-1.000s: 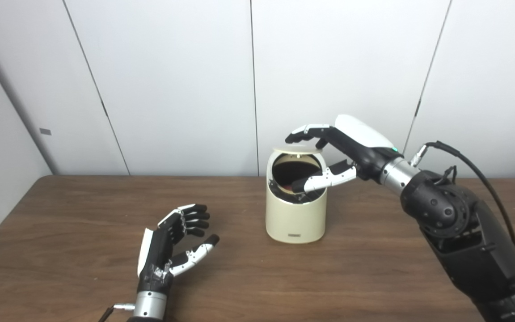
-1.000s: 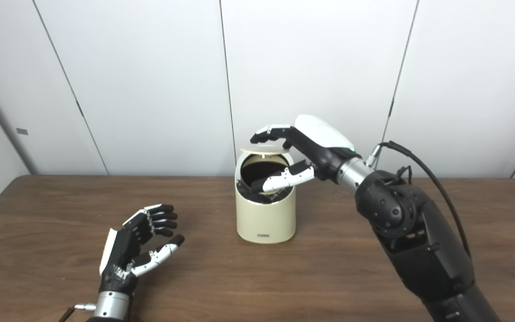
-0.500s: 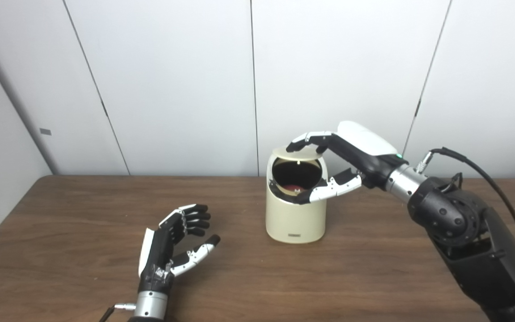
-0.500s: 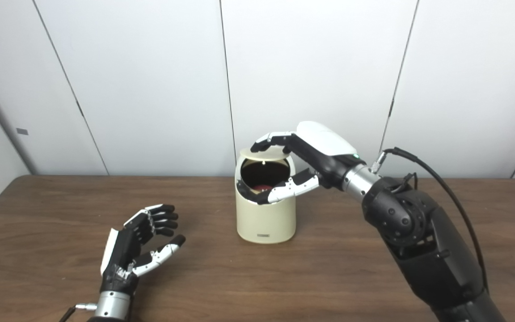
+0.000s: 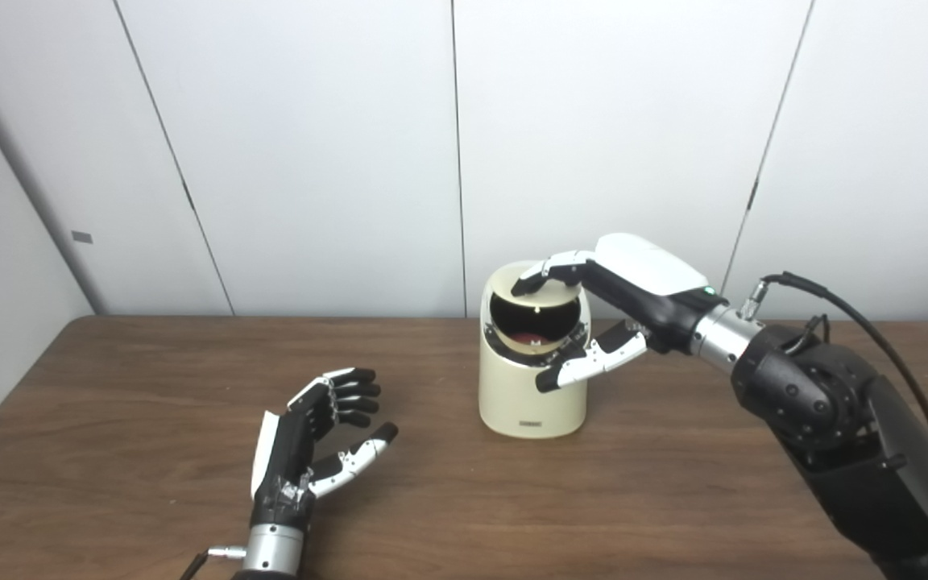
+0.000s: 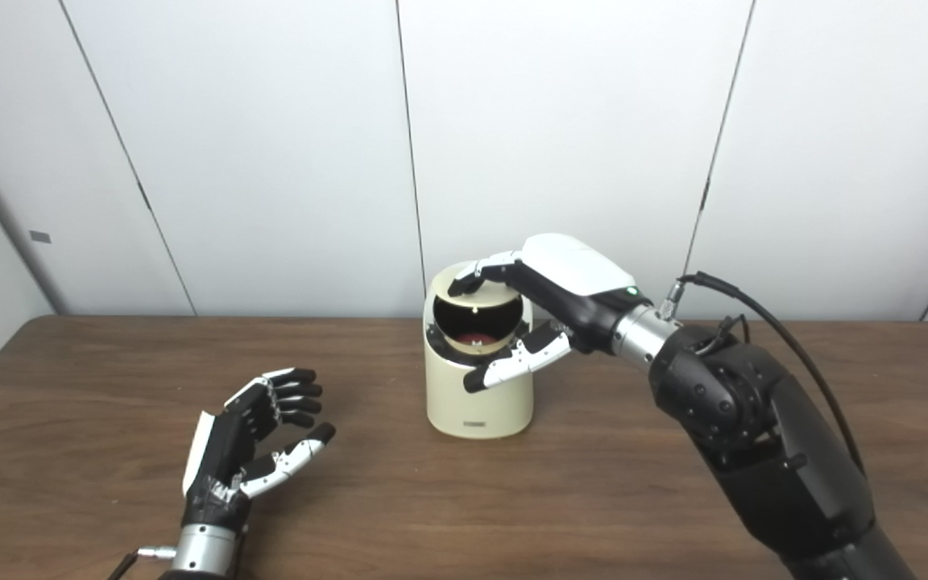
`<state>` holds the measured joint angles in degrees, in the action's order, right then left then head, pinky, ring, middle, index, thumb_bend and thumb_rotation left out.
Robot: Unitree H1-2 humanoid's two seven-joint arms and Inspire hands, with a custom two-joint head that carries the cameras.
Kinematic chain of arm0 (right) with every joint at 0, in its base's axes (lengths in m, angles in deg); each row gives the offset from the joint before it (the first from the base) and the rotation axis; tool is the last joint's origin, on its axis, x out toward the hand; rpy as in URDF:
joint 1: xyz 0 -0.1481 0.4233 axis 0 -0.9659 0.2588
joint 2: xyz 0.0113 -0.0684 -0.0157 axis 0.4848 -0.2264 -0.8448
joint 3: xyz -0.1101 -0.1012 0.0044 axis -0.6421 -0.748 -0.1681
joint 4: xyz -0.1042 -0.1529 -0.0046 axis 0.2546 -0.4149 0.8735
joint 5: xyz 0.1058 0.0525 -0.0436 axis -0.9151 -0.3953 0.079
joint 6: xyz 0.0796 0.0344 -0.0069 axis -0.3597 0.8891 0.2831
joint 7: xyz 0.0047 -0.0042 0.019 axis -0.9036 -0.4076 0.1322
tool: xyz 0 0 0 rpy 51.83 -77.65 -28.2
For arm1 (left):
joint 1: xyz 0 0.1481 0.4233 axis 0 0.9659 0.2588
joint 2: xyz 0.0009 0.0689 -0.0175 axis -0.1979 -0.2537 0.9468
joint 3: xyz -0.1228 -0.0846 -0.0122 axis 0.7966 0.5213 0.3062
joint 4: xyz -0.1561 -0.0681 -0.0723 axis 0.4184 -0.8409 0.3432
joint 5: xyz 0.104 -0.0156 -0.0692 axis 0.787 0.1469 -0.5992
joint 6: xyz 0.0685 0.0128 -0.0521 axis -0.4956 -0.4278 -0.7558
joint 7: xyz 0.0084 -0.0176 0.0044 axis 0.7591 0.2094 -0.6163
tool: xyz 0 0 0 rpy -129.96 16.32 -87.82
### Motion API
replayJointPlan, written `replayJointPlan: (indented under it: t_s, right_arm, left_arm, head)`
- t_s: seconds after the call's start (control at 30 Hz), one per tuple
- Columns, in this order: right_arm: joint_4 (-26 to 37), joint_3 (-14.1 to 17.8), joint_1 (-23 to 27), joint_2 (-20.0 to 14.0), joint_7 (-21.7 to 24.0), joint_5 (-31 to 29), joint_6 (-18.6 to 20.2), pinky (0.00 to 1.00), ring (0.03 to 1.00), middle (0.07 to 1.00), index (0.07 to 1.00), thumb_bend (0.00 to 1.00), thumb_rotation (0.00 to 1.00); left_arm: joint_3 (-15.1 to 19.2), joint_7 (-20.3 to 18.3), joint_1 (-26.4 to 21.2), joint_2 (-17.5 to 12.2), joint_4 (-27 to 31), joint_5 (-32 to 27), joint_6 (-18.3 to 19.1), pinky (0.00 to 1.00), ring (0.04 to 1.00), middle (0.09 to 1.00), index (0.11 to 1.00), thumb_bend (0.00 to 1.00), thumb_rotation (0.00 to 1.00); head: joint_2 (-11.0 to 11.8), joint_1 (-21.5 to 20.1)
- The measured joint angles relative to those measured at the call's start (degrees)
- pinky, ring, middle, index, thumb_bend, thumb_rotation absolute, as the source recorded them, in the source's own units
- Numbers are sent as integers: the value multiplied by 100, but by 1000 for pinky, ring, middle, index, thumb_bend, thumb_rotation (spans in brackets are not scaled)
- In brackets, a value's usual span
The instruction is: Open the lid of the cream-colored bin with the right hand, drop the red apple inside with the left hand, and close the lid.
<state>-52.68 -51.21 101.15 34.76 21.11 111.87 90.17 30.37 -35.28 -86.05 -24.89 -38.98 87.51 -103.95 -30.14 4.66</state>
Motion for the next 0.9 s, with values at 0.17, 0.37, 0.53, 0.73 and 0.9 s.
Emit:
replayJointPlan:
  t_s: [0.17,0.37,0.53,0.73,0.9]
  right_arm:
    - [-2,-188,38,-38,155,478,-162,896,947,793,789,705,609]
    - [-3,-239,131,-37,190,806,-277,990,963,795,796,729,615]
    - [-3,-266,131,-36,288,971,-337,996,963,797,800,728,613]
    - [-3,-254,131,-37,300,1047,-424,1000,962,797,800,735,617]
    - [-2,-234,131,-45,305,1139,-492,981,949,785,789,744,615]
  left_arm:
    - [3,-1,0,5,0,-5,11,552,608,647,686,592,0]
    - [1,-1,1,10,4,-2,23,549,609,652,690,582,0]
    - [1,0,3,11,8,17,32,546,605,651,690,585,0]
    - [2,-4,9,15,18,9,51,542,605,652,691,584,0]
    - [-1,-5,19,18,48,8,100,541,607,655,694,581,0]
  head:
    - [0,0]
    - [-9,18]
    - [-44,18]
    - [-62,9]
    - [-97,0]
